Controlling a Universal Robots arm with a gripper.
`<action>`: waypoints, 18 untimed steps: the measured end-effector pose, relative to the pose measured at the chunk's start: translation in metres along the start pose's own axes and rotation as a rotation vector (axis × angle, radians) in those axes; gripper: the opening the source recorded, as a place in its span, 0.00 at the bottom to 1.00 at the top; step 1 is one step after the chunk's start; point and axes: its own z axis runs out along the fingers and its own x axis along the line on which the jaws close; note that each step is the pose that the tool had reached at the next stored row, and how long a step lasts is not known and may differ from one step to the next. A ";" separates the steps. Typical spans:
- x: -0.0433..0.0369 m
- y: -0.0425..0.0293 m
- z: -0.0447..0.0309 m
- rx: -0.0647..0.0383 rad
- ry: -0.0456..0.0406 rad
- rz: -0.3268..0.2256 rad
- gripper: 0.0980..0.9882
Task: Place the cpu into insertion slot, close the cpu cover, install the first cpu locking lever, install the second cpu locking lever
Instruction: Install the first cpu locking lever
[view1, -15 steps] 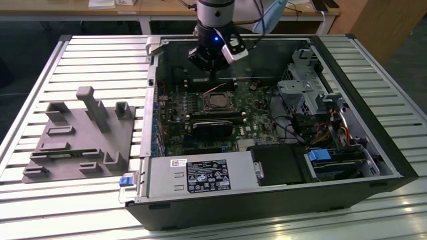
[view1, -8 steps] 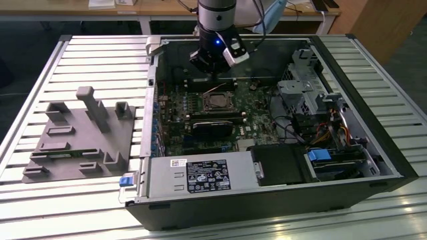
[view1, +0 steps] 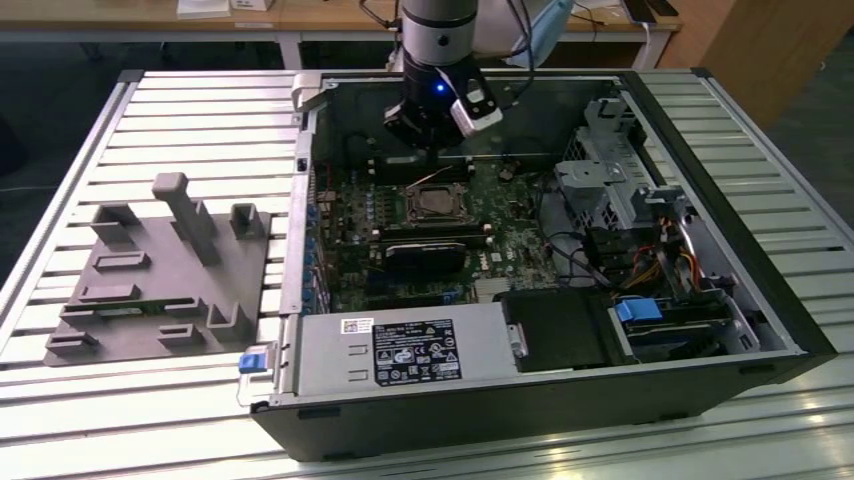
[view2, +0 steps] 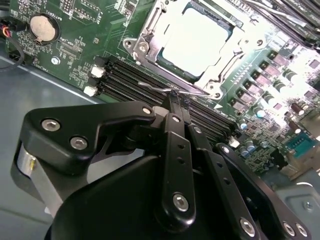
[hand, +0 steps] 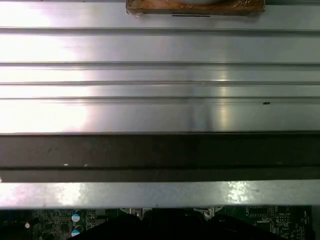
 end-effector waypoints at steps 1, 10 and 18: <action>-0.0005 0.0000 0.0006 0.000 0.0000 0.000 0.02; -0.0051 -0.0001 0.0045 0.000 -0.0001 0.000 0.02; -0.0097 0.0003 0.0077 0.000 -0.0001 0.000 0.02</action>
